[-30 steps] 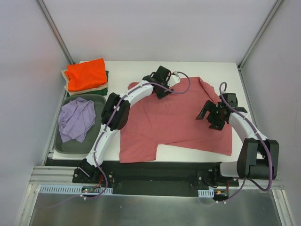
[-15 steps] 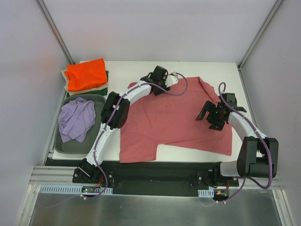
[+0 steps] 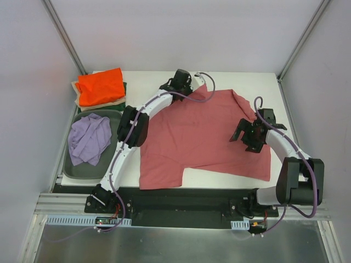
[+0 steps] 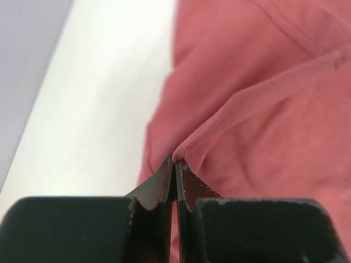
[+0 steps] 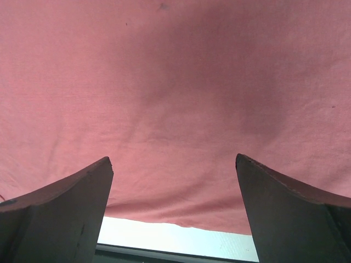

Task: Fold and stack the t-shirts
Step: Flatten out the tshirt

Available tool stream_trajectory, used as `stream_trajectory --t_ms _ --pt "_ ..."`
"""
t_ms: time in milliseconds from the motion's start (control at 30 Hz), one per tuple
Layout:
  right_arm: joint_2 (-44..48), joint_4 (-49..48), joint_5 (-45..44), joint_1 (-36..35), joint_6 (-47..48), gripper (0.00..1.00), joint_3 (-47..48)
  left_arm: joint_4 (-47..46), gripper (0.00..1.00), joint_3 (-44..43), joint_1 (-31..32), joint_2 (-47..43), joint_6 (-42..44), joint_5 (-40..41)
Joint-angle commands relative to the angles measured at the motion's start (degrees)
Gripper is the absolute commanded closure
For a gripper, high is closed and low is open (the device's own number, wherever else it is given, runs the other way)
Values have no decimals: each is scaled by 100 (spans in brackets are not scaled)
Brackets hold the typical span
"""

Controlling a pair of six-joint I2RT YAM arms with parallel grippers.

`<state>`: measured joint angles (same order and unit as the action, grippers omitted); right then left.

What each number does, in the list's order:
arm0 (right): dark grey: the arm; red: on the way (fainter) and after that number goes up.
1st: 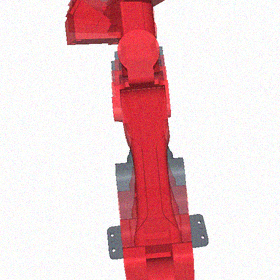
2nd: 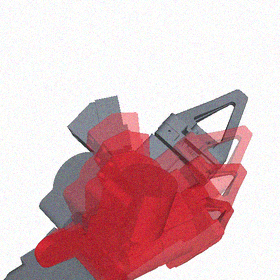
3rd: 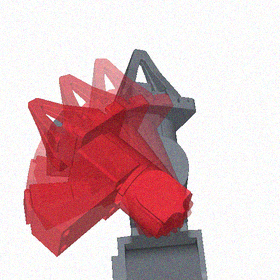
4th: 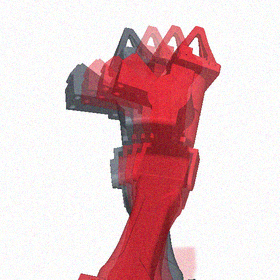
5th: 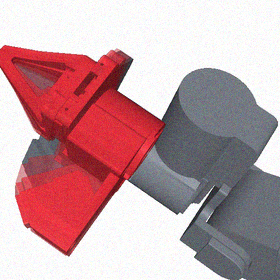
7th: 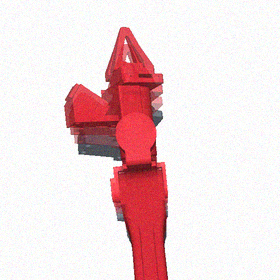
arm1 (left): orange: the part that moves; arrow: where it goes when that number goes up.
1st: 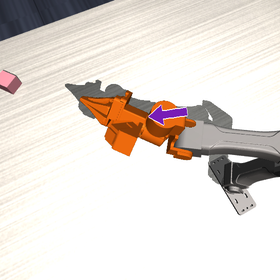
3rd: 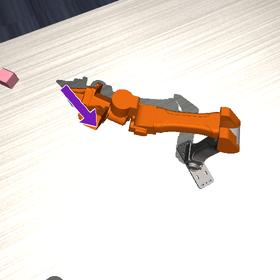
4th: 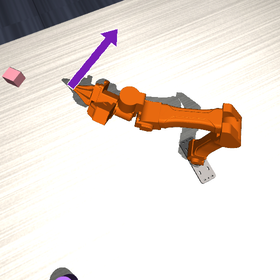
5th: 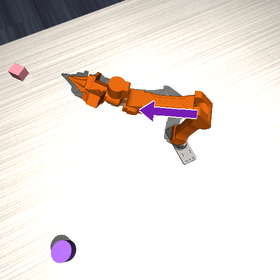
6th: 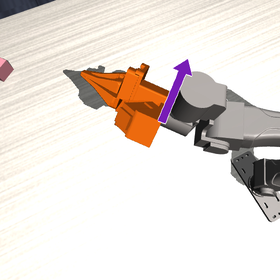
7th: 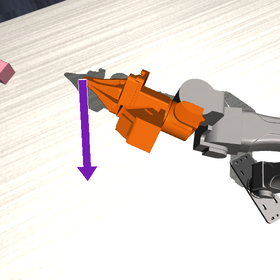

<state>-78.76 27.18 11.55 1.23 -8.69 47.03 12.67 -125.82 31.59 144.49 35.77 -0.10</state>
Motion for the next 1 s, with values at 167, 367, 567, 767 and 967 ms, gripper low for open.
stream_trajectory --t_ms 167,367,567,767,967 --pt "-262 191 -206 -27 148 4 316 -968 100 -872 -821 413 -1554 -202" --pt "-350 218 -145 -27 157 4 316 -1425 67 -1568 -1444 818 -2767 520" --pt "-289 270 -206 -27 157 4 290 -1539 35 -1385 -1683 450 -3559 819" --pt "-157 226 -118 -36 288 4 430 -1478 1 -516 -1543 -551 -3946 19" --pt "106 0 -416 -123 648 4 869 -1285 1 802 -1156 -1817 -4034 -377"
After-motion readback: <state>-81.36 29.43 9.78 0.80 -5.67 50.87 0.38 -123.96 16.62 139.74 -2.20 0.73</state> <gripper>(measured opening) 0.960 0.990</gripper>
